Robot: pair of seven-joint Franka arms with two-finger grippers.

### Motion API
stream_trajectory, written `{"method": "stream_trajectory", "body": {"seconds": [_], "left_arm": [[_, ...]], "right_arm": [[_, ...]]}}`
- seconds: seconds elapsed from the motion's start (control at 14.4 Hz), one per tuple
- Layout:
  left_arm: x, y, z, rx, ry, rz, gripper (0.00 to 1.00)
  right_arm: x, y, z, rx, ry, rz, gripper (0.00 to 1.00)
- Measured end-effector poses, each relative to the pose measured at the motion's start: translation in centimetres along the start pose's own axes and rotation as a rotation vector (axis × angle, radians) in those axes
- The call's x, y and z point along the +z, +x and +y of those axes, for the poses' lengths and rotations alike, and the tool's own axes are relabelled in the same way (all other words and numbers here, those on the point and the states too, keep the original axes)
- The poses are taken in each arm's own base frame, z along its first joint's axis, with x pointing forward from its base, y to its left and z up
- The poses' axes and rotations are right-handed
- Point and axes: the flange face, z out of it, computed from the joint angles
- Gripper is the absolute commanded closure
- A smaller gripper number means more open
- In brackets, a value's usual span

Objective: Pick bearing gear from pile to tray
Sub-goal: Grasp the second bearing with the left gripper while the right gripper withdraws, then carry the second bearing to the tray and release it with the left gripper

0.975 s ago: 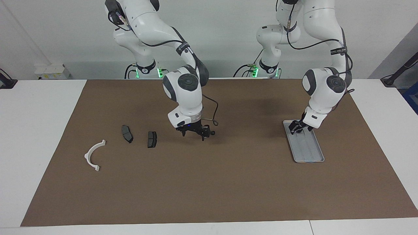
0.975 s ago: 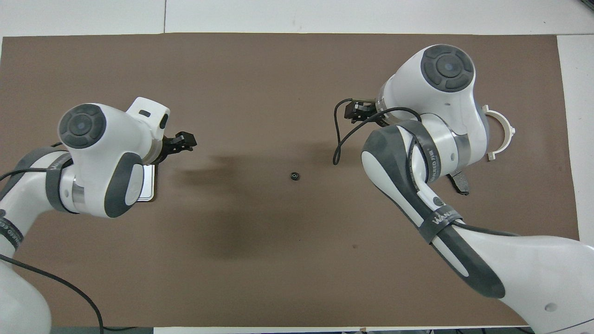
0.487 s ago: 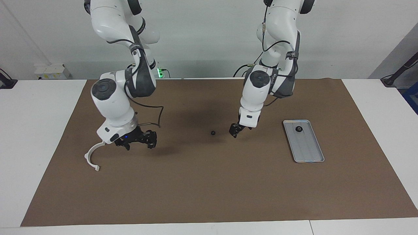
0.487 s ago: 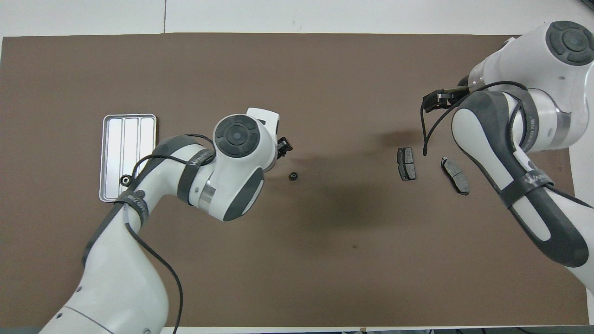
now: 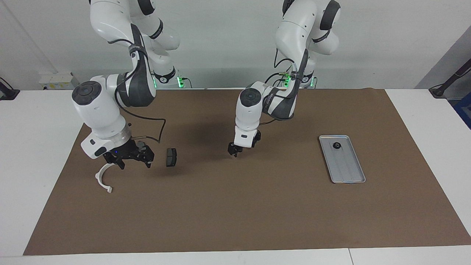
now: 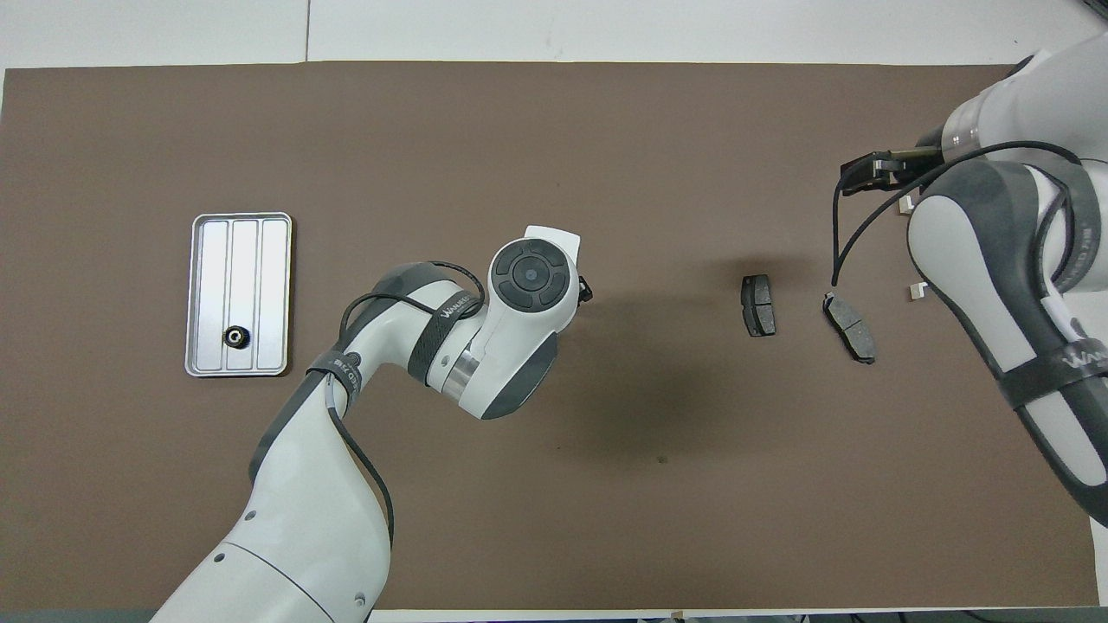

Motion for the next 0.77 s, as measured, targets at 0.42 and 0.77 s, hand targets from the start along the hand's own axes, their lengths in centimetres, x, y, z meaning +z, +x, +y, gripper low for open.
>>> {"method": "stream_trajectory", "body": {"seconds": [0.42,0.77], "left_arm": [[-0.3,-0.1,0.2,-0.002,-0.002,0.001,0.89],[-0.4,-0.4,0.4,-0.032,0.000,0.005,1.00]], "right_arm": [[1.8,-1.0,3.5,-0.023,-0.004,-0.042,0.00],[1.9,-1.0,3.7,-0.022,-0.004,-0.044,0.00]]}}
